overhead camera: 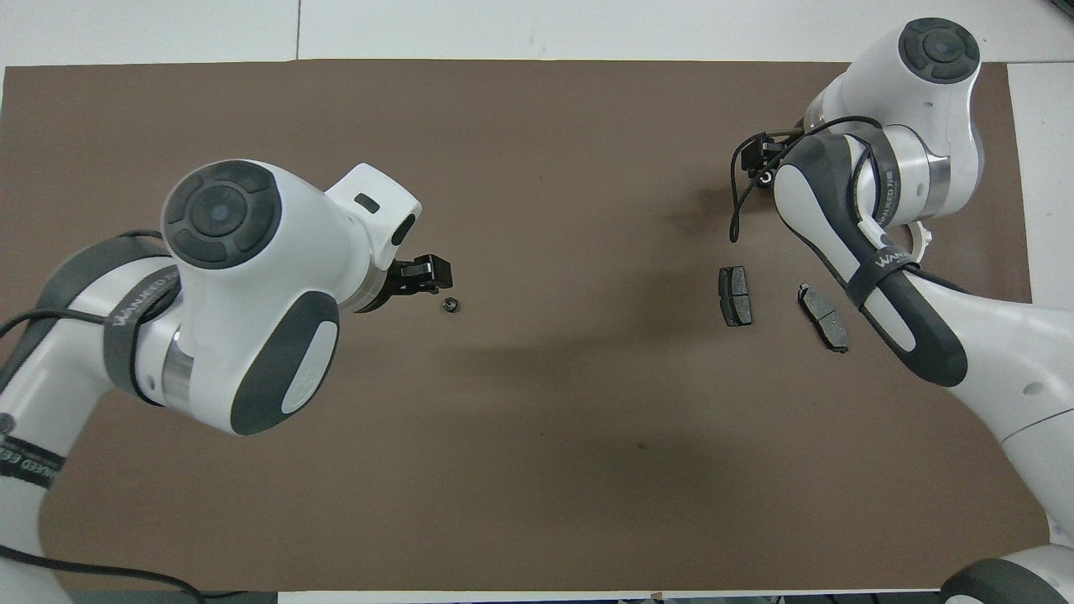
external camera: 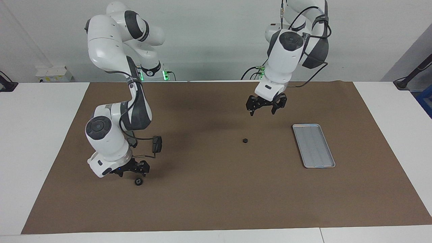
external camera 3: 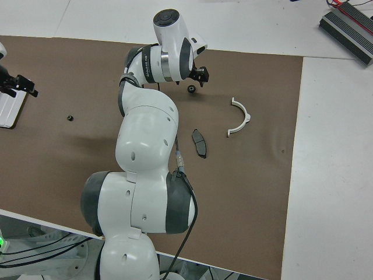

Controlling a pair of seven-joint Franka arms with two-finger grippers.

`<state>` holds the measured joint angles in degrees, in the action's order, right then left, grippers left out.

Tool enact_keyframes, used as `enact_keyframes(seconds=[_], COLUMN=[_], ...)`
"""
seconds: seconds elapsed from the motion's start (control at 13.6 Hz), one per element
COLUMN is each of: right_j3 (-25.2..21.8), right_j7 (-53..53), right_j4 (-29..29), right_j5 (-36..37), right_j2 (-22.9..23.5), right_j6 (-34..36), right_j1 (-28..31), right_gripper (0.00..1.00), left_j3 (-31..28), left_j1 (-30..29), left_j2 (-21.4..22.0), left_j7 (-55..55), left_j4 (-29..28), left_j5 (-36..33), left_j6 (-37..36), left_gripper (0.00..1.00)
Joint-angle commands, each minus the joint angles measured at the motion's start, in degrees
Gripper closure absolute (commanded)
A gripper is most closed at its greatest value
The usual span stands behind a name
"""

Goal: Pick bearing gear from pile to tray
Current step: 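Grasp the bearing with the left gripper while the right gripper grasps another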

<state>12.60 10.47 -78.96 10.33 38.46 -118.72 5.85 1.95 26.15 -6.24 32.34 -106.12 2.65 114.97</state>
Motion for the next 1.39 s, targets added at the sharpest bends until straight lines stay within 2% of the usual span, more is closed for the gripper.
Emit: enact_keyframes(seconds=[0.0, 0.07, 0.22, 0.29, 0.44, 0.59, 0.73, 0.88, 1.1, 1.32], right_j3=[0.5, 0.5, 0.41, 0.41, 0.41, 0.41, 0.41, 0.32, 0.41, 0.41], right_j7=[1.4, 1.49, 1.49, 1.49, 1.49, 1.49, 1.49, 1.57, 2.62, 2.81], right_j4=[-3.47, -4.35, -5.67, -6.55, -6.91, -7.26, -7.35, -7.53, -7.44, -7.61], right_j5=[0.48, 0.48, 0.48, 1.0, 3.37, 3.47, 3.55, 3.55, 3.47, 3.29], right_j2=[0.13, 0.22, 0.22, 0.22, 0.22, 0.22, 0.56, 0.74, 0.83, 1.01], right_j6=[-5.28, -6.51, -6.88, -7.05, -7.05, -7.14, -8.36, -9.07, -9.69, -11.44], right_j1=[0.3, 0.39, 0.65, 0.65, 0.74, 0.83, 0.92, 1.09, 1.0, 1.18], right_gripper=[0.0, 0.0, 0.0, 0.0, 0.0, 0.0, 0.0, 0.0, 0.05, 0.17], left_j3=[-1.16, -1.07, -1.07, -1.07, -1.16, -1.34, -1.25, -1.16, -1.16, -1.16], left_j1=[2.49, 3.11, 4.26, 4.52, 4.09, 4.09, 4.09, 3.91, 4.0, 4.18], left_j2=[-3.74, -6.47, -12.01, -13.43, -13.97, -15.73, -15.64, -15.47, -15.2, -15.12], left_j7=[8.76, 10.36, 17.63, 18.97, 19.08, 19.16, 19.25, 19.34, 19.34, 19.34], left_j4=[-1.9, -1.55, -1.46, -1.46, -1.46, -1.72, -1.81, -3.12, -4.09, -4.79], left_j5=[-1.67, -4.12, -5.02, -5.02, -5.02, -5.11, -5.11, -5.11, -5.11, -5.11], left_j6=[5.25, 6.13, 12.52, 14.65, 15.71, 16.6, 15.64, 17.3, 16.95, 17.39], left_gripper=[0.0, 0.0, 0.0, 0.0, 0.0, 0.04, 0.06, 0.27, 0.27, 0.29])
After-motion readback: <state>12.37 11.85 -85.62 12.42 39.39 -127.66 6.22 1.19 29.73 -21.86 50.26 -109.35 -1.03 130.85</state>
